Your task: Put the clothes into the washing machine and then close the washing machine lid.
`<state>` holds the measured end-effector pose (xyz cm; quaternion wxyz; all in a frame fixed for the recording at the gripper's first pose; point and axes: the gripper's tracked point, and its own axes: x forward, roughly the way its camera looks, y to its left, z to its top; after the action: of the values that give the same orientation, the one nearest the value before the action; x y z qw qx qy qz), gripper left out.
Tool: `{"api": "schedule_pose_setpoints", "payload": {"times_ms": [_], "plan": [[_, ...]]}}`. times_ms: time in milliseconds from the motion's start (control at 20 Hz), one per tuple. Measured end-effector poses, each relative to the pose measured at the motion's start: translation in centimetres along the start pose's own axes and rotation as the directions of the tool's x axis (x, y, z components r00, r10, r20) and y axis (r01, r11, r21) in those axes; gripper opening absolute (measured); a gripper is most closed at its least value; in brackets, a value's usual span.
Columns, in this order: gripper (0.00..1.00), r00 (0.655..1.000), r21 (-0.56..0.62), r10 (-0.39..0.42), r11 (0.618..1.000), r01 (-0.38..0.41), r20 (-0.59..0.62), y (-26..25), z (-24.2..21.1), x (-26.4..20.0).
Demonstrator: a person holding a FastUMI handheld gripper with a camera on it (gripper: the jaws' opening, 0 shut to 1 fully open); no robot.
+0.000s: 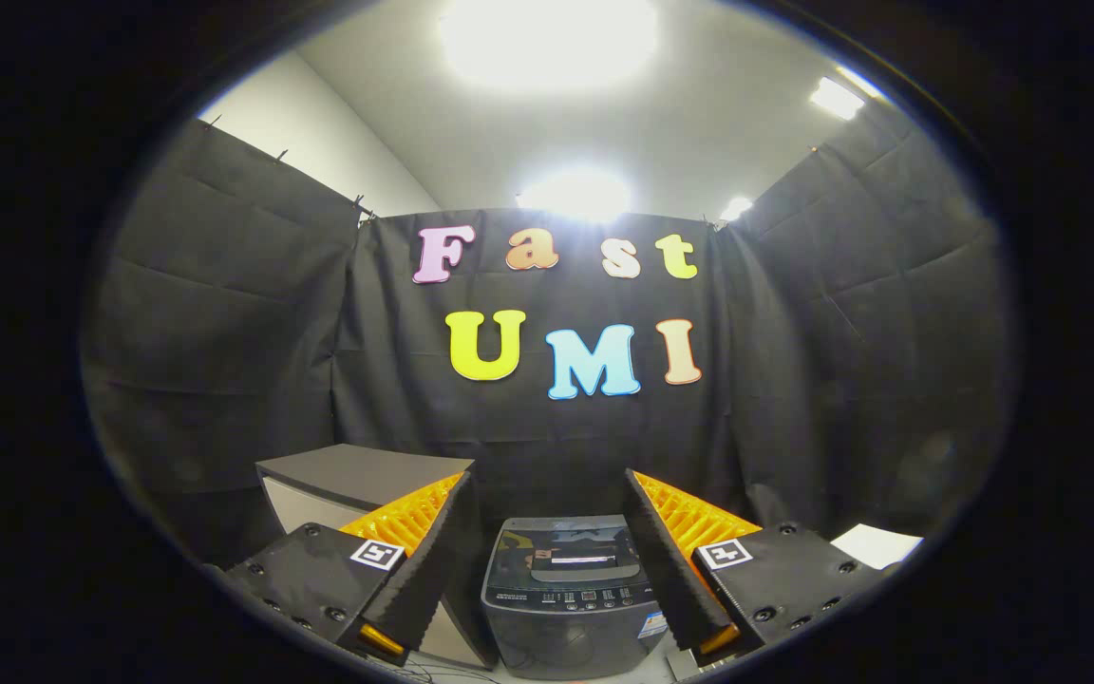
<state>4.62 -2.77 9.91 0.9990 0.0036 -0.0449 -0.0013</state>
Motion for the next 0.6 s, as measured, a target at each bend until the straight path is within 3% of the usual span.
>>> {"api": "schedule_pose_setpoints", "payload": {"times_ms": [600], "plan": [[0.96,0.999,0.002,-0.002,1.000,0.002,-0.033,-0.7,-1.1,-2.0]]}}
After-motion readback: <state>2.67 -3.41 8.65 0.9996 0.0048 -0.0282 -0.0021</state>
